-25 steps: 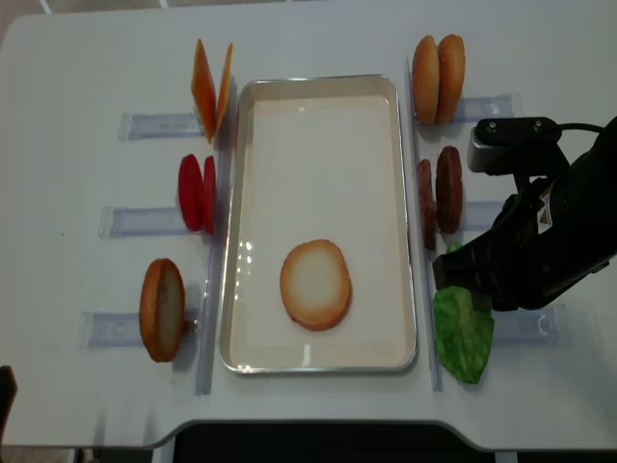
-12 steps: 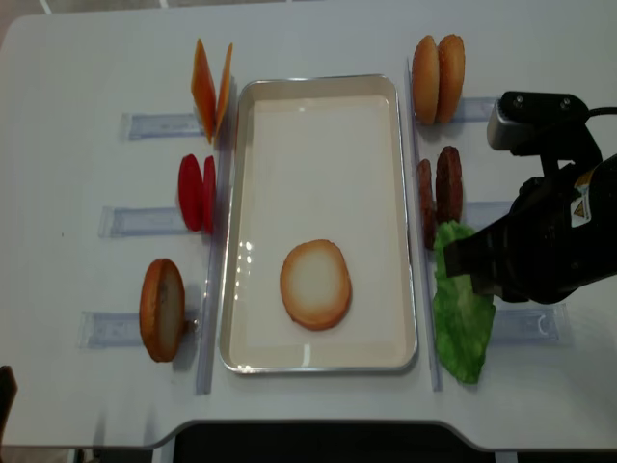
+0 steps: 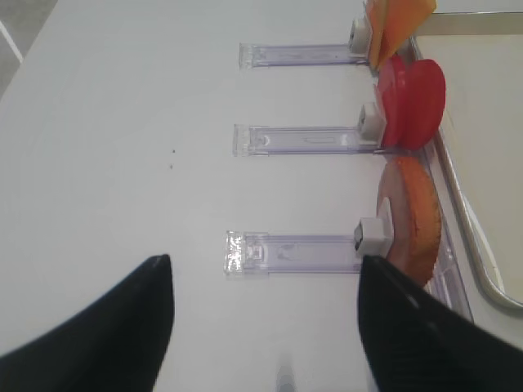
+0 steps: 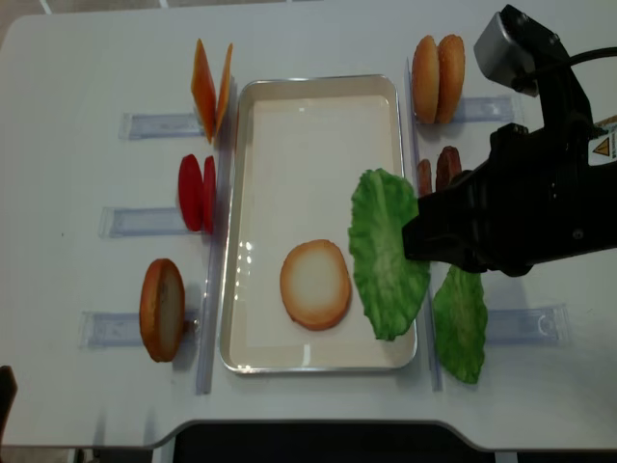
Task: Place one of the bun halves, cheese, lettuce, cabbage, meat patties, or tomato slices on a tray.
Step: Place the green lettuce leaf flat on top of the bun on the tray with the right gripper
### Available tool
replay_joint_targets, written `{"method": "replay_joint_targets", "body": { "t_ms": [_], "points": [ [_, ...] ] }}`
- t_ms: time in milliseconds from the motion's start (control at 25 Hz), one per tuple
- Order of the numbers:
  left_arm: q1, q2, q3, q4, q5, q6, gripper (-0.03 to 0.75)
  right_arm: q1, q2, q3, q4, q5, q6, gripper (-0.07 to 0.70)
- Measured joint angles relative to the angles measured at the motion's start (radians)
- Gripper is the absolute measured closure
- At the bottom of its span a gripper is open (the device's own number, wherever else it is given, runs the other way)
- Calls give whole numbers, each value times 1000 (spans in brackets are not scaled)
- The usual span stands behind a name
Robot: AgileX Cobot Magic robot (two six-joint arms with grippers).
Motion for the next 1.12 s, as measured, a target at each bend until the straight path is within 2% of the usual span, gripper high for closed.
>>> {"method": "replay_joint_targets", "body": {
  "t_ms": [280,520,760,880,1120],
  "points": [
    [0,0,0,0,0,0,181,22,90,0,133,-24,-124,617],
    [0,0,0,0,0,0,181,70,205,0,279,-67,-302,617],
    [0,0,0,0,0,0,181,72,317,0,434,-120,-494,617],
    [0,0,0,0,0,0,181,72,373,0,503,-123,-572,617],
    [0,0,0,0,0,0,181,72,440,0,591,-126,-662,617]
  ]
}}
